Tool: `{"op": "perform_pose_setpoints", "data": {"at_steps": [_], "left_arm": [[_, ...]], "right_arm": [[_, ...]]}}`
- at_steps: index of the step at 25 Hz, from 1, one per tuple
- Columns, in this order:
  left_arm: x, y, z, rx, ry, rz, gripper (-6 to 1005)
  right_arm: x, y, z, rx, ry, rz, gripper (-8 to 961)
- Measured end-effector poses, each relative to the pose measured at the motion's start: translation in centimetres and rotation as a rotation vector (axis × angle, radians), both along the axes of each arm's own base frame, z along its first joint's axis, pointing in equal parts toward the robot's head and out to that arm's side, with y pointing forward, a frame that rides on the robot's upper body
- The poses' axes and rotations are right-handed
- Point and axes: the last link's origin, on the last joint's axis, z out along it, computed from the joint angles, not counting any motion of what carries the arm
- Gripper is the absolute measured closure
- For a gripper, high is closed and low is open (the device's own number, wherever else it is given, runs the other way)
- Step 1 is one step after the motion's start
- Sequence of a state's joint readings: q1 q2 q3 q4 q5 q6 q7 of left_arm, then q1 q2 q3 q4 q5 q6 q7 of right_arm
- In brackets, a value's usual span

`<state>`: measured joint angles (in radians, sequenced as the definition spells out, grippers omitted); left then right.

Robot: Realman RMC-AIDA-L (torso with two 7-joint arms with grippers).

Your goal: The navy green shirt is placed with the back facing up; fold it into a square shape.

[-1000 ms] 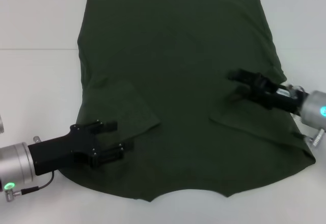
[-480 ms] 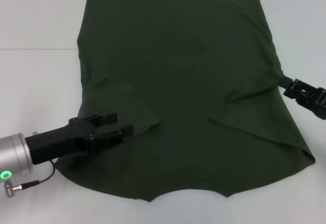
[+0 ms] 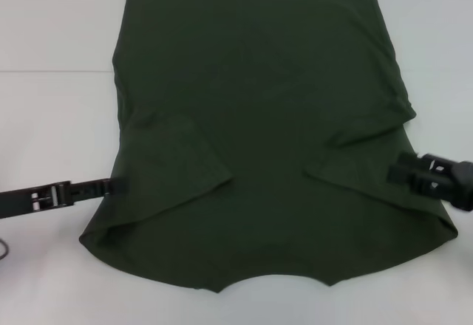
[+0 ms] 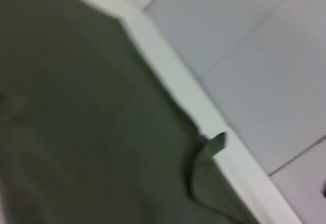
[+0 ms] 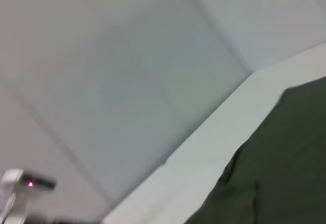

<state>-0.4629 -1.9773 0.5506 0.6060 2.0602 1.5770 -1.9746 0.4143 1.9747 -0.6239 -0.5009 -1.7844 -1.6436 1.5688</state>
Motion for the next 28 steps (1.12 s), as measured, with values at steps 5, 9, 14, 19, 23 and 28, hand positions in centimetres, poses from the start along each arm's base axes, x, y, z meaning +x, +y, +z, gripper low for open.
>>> {"op": "perform_pose_setpoints", "data": {"at_steps": [5,9,14,19,23,28], "left_arm": [[-1.7,-0.4,1.5,-0.088,0.018,0.182,253],[-2.6,-0.6,2.3,-0.141,0.036,0.298,254],[-3.1,-0.1,2.3,-0.177,0.076,0.389,255],[-3.1,0.3,1.8,-0.182,0.097,0.417,256],[-3.3,0.6,1.4,-0.194,0.135,0.445,258],[-3.3,0.7,0.9,-0.206,0.153,0.455,259]], "right_arm": [[-0.2,-0.1,-1.2,-0.043,-0.132,0.119,236],[0.0,-0.6,-2.0,-0.041,-0.234,0.234,236],[0.2,-1.1,-2.9,-0.014,-0.347,0.376,236],[0.3,-1.5,-3.2,0.031,-0.413,0.44,237],[0.3,-1.6,-3.2,0.053,-0.432,0.465,235],[0.4,-1.7,-3.3,0.063,-0.443,0.481,236]]}}
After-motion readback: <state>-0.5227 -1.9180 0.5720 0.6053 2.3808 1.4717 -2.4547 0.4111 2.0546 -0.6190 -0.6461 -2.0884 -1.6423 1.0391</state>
